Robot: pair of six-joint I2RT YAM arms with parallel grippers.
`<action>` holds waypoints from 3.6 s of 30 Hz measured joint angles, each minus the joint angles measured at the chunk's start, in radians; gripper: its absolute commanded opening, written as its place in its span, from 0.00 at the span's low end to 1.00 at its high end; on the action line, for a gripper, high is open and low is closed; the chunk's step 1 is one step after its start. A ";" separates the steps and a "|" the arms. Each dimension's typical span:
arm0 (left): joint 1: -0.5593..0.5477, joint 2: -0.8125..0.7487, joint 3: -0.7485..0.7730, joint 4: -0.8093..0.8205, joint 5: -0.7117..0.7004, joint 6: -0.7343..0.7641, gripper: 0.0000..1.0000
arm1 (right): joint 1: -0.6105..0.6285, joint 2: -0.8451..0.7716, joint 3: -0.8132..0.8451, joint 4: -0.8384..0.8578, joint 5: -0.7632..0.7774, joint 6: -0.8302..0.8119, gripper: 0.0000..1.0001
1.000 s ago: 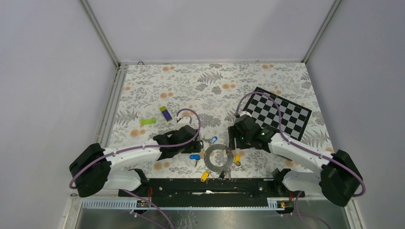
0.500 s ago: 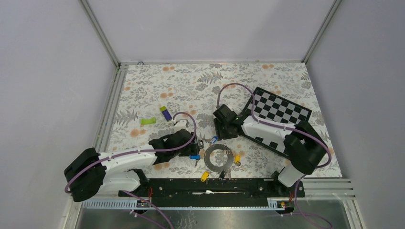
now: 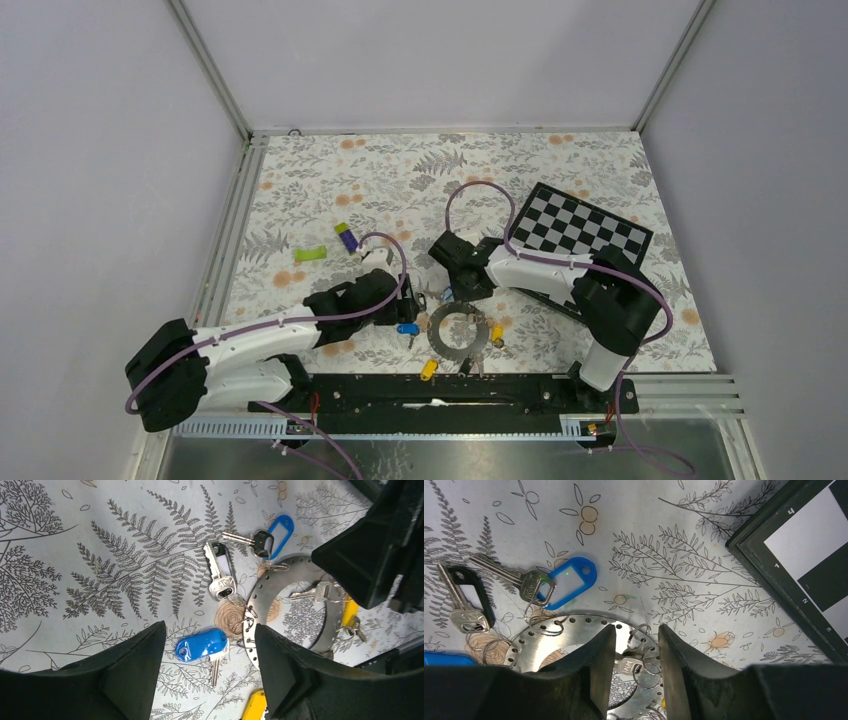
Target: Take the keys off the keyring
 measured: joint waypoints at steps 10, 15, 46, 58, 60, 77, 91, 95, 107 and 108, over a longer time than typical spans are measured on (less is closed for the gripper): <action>0.000 -0.030 0.000 -0.006 -0.006 0.005 0.71 | 0.002 0.000 -0.033 0.013 -0.031 0.029 0.33; 0.000 -0.030 0.000 -0.006 -0.007 0.005 0.71 | 0.003 0.000 -0.035 0.017 -0.029 0.033 0.07; 0.000 -0.077 0.000 -0.010 -0.002 0.080 0.84 | 0.029 -0.012 -0.043 0.067 0.082 -0.014 0.50; 0.000 -0.032 -0.002 0.322 0.178 0.405 0.93 | -0.010 -0.416 -0.134 0.068 0.069 -0.008 0.65; 0.000 0.010 -0.008 0.417 0.253 0.467 0.91 | -0.059 -0.535 -0.169 0.064 0.063 -0.005 0.68; -0.017 0.406 0.126 0.563 0.664 1.007 0.68 | -0.134 -0.980 -0.225 -0.151 0.110 -0.003 0.70; -0.131 0.531 0.182 0.558 0.491 1.129 0.53 | -0.135 -1.044 -0.245 -0.181 0.130 -0.017 0.65; -0.131 0.544 0.184 0.558 0.450 1.144 0.54 | -0.135 -1.049 -0.252 -0.187 0.130 -0.018 0.65; -0.131 0.577 0.212 0.558 0.430 1.179 0.56 | -0.135 -1.056 -0.253 -0.196 0.130 -0.019 0.65; -0.131 0.581 0.215 0.558 0.435 1.180 0.56 | -0.135 -1.056 -0.253 -0.196 0.130 -0.019 0.65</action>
